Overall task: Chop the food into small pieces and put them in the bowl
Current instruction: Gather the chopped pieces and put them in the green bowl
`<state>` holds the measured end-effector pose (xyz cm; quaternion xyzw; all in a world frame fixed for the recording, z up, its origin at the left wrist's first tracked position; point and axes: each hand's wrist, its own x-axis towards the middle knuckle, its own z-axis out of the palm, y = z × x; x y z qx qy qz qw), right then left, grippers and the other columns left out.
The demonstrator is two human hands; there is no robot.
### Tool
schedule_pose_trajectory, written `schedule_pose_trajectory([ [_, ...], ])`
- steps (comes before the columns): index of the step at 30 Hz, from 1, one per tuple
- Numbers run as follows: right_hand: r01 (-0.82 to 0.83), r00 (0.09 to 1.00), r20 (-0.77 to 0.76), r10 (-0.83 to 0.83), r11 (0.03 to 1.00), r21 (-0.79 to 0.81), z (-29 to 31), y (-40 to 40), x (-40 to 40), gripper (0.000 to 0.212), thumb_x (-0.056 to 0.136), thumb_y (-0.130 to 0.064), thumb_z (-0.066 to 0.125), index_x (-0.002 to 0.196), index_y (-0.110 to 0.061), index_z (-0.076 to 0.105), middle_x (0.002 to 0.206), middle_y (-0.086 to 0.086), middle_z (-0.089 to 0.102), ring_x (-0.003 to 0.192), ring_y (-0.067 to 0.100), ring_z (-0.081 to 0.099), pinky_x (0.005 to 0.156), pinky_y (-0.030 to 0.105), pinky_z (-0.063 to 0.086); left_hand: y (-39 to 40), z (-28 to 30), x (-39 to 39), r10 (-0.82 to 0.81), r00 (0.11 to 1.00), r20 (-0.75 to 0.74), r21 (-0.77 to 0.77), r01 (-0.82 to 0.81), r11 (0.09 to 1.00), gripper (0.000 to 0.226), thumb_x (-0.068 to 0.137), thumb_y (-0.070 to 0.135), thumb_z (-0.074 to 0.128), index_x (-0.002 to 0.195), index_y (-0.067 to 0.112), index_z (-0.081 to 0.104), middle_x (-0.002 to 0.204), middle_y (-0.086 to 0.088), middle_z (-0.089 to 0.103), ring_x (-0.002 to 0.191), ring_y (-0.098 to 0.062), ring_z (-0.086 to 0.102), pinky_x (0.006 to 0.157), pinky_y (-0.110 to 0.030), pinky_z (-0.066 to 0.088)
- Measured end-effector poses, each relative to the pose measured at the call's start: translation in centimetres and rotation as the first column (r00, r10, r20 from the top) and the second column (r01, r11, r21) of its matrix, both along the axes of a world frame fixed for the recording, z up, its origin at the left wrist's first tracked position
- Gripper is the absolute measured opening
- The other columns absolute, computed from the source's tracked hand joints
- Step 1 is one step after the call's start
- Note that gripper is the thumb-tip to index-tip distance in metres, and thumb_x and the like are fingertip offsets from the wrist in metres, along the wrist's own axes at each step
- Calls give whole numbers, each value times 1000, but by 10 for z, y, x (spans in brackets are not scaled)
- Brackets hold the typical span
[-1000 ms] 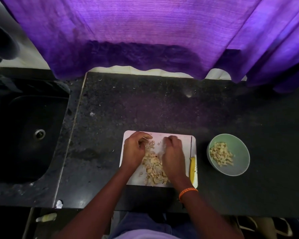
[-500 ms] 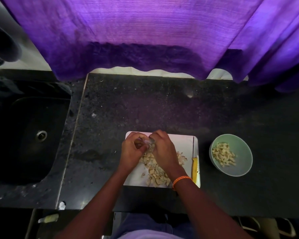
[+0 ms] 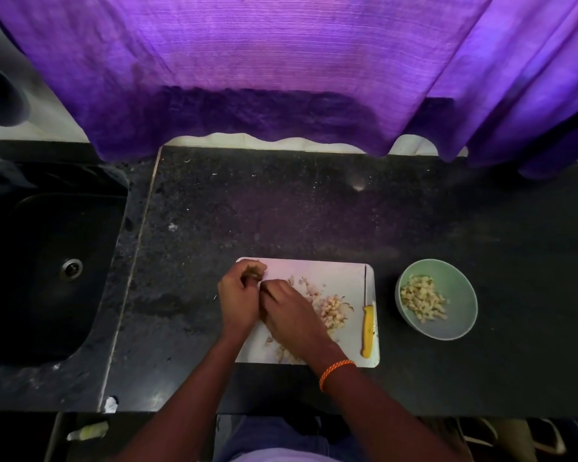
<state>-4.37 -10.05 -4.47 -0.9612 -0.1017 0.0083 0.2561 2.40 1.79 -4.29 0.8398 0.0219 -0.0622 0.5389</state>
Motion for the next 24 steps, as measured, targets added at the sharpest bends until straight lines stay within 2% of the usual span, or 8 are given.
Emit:
schedule_pose_trajectory([
  [3, -120, 992, 29, 123, 990, -78, -7, -4, -5, 33, 98, -21, 58, 131, -17, 61, 128, -1, 59, 117, 15, 50, 102, 29, 44, 0, -1, -1, -19, 1000, 6, 24, 18, 1000, 43, 86, -19, 50, 91, 15, 77, 92, 5, 76, 90, -14, 73, 85, -33, 60],
  [6, -111, 992, 47, 118, 986, -121, -4, -17, -4, 32, 87, -11, 61, 119, -15, 65, 118, 1, 61, 112, 18, 52, 97, 33, 48, 1, -1, -2, -42, 999, 31, 49, 41, 998, 41, 88, -17, 53, 91, 16, 77, 93, 9, 76, 91, -12, 73, 84, -32, 60],
  [9, 41, 996, 79, -32, 992, -116, 7, -33, -12, 28, 83, -6, 64, 109, -14, 68, 113, 3, 64, 107, 20, 55, 89, 34, 51, -1, 0, -5, -94, 993, 68, 91, 88, 992, 37, 91, -14, 58, 92, 18, 78, 95, 13, 76, 91, -7, 72, 83, -25, 58],
  [14, 330, 943, 52, -327, 942, -56, 11, -54, -38, 33, 85, -2, 72, 115, -14, 68, 117, 2, 65, 109, 18, 59, 82, 33, 59, -8, 2, -19, -196, 966, 166, 218, 158, 963, 36, 88, -13, 65, 95, 19, 82, 99, 13, 77, 92, -1, 68, 89, -17, 52],
  [17, 507, 860, 35, -509, 861, 43, 3, -61, -58, 38, 89, 1, 59, 124, -12, 66, 125, 3, 61, 119, 19, 55, 98, 37, 52, -12, 4, -26, -197, 960, 197, 235, 149, 961, 30, 91, -8, 69, 96, 19, 81, 100, 12, 77, 92, -2, 68, 88, -12, 48],
  [20, 621, 774, 0, -634, 758, 202, 0, -51, -72, 48, 90, 6, 48, 133, -11, 59, 136, 3, 53, 128, 20, 48, 112, 37, 41, -15, 2, -31, -197, 962, 187, 212, 156, 965, 24, 91, -4, 75, 99, 18, 80, 102, 11, 75, 94, -5, 68, 89, -22, 55],
  [22, 678, 718, -39, -695, 686, 264, -2, -38, -69, 47, 96, 5, 46, 138, -13, 54, 141, 2, 48, 132, 17, 43, 115, 32, 36, -17, 1, -34, -199, 970, 138, 200, 170, 965, 27, 89, -4, 78, 100, 20, 79, 102, 13, 73, 94, -5, 69, 88, -29, 59],
  [24, 702, 687, -103, -719, 620, 350, -3, -25, -59, 43, 101, -1, 44, 140, -17, 52, 143, -2, 44, 134, 13, 38, 115, 30, 34, -18, 1, -37, -222, 968, 112, 225, 193, 955, 29, 87, -3, 80, 98, 23, 78, 100, 16, 71, 92, -4, 67, 87, -29, 58],
])
